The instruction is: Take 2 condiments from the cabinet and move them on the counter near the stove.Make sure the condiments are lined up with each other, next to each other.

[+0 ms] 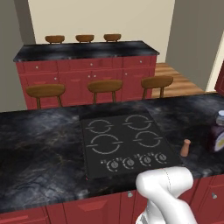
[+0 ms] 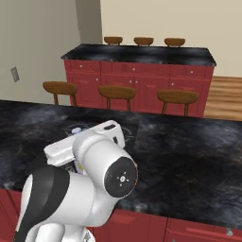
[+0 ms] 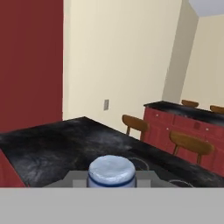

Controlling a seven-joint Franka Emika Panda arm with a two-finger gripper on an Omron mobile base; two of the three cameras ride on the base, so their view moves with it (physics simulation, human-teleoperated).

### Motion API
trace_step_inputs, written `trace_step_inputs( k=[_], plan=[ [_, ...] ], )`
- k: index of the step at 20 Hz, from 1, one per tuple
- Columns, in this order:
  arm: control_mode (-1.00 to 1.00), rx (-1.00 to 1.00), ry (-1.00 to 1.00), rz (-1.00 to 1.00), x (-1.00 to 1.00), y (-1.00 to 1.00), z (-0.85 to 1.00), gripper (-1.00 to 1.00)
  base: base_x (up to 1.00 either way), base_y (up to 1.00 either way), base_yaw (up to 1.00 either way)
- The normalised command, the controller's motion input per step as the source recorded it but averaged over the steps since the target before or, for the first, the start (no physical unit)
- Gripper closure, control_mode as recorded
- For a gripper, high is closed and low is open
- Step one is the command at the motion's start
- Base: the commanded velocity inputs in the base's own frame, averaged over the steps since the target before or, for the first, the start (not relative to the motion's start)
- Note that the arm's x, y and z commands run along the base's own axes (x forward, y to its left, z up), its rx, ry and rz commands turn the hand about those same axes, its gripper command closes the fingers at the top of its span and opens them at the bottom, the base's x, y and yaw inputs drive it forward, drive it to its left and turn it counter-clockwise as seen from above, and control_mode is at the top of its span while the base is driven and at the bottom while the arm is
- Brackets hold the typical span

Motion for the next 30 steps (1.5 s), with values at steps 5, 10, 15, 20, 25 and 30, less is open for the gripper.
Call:
trace_step_inputs(
  k=[5,10,15,20,25,30],
  plan=[
    [-1.0,0.0,0.0,0.0,0.18,-0.47,-0.46,1.0,0.0,0.0,0.0],
    [-1.0,0.0,0.0,0.0,0.24,-0.47,-0.47,1.0,0.0,0.0,0.0],
    [-1.0,0.0,0.0,0.0,0.31,-0.53,-0.46,1.0,0.0,0.0,0.0],
    [-1.0,0.0,0.0,0.04,0.34,-0.61,-0.51,1.0,0.0,0.0,0.0],
    [-1.0,0.0,0.0,0.17,0.42,-0.63,-0.54,1.0,0.0,0.0,0.0],
    [-1.0,0.0,0.0,0.21,0.4,-0.63,-0.55,1.0,0.0,0.0,0.0]
  ],
)
